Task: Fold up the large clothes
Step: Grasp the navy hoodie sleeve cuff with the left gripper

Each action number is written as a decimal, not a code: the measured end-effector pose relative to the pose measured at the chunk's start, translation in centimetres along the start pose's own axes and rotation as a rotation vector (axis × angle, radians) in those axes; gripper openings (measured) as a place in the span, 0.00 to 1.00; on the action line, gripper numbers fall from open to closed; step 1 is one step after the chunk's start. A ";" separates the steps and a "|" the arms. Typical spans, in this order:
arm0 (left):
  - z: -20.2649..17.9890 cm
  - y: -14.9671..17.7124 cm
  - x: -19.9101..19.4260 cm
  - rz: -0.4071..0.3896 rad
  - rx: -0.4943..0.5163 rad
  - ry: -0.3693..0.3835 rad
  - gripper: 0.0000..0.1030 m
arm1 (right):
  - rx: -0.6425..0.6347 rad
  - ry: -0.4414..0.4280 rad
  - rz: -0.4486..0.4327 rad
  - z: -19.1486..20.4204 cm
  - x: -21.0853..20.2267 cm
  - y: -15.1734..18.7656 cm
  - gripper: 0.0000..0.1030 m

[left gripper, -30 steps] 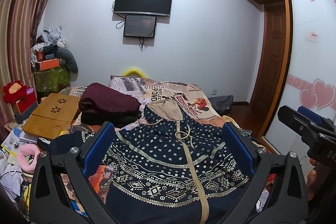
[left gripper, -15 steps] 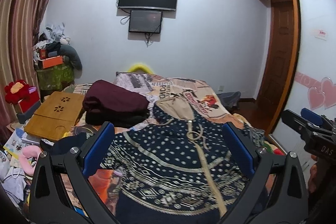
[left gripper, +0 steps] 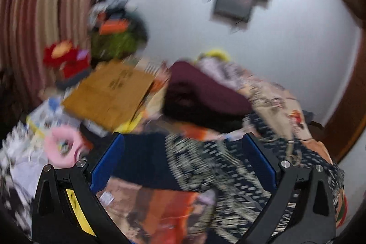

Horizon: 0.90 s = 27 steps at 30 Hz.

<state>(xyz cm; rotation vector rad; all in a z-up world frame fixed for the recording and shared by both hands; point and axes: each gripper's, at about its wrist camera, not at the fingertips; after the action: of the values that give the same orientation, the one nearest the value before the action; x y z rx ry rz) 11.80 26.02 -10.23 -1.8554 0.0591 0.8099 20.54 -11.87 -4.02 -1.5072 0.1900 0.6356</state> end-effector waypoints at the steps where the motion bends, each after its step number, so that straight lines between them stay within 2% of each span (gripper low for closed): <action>1: 1.8 0.0 1.6 0.051 -0.051 -0.026 1.00 | -0.002 0.006 0.022 -0.1 0.9 0.0 1.00; 4: 6.4 0.8 5.3 0.159 -0.155 -0.048 1.00 | -0.012 0.023 0.075 -0.1 3.1 0.3 1.00; 7: 9.8 2.7 8.1 0.227 -0.251 -0.071 1.00 | -0.019 0.023 0.132 0.0 5.0 0.8 1.00; 9: 12.1 4.4 10.1 0.290 -0.337 -0.047 0.98 | -0.018 0.015 0.164 0.1 6.2 1.1 1.00; 11: 14.2 6.2 11.8 0.348 -0.438 -0.022 0.92 | -0.026 0.008 0.200 0.4 7.2 1.7 1.00; 15: 17.3 9.2 14.5 0.419 -0.621 0.059 0.89 | -0.046 0.005 0.244 1.0 9.2 2.1 1.00; 18: 18.5 10.3 16.1 0.452 -0.692 0.087 0.81 | -0.061 0.001 0.268 1.4 10.2 2.4 1.00; 20: 19.0 10.7 16.9 0.463 -0.707 0.074 0.69 | -0.072 0.002 0.280 1.6 10.6 2.7 1.00; 21: 19.2 10.7 17.3 0.462 -0.717 0.069 0.67 | -0.077 0.004 0.284 1.8 10.8 2.8 1.00; 22: 19.3 10.7 17.7 0.460 -0.719 0.066 0.60 | -0.079 0.006 0.288 1.8 10.9 2.9 1.00; 23: 19.5 10.6 18.1 0.455 -0.713 0.055 0.50 | -0.079 0.008 0.292 1.8 11.0 3.1 1.00; 24: 19.4 10.2 18.4 0.451 -0.694 0.024 0.43 | -0.076 0.008 0.299 1.8 11.2 3.2 1.00; 26: 19.0 9.4 18.8 0.427 -0.617 -0.101 0.21 | -0.074 0.009 0.313 1.8 11.5 3.5 1.00; 27: 18.8 9.1 18.9 0.412 -0.589 -0.131 0.17 | -0.077 0.012 0.320 1.7 11.5 3.7 1.00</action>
<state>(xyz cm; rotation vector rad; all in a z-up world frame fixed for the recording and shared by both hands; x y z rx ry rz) 13.30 43.86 -31.88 -2.3748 0.1337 1.3402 27.75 -7.30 -12.75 -1.5693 0.4261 0.8967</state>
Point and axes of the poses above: each gripper's, at about its wrist camera, not at the fingertips, and x roughly the way its jaws point, z to its left, y to its underside
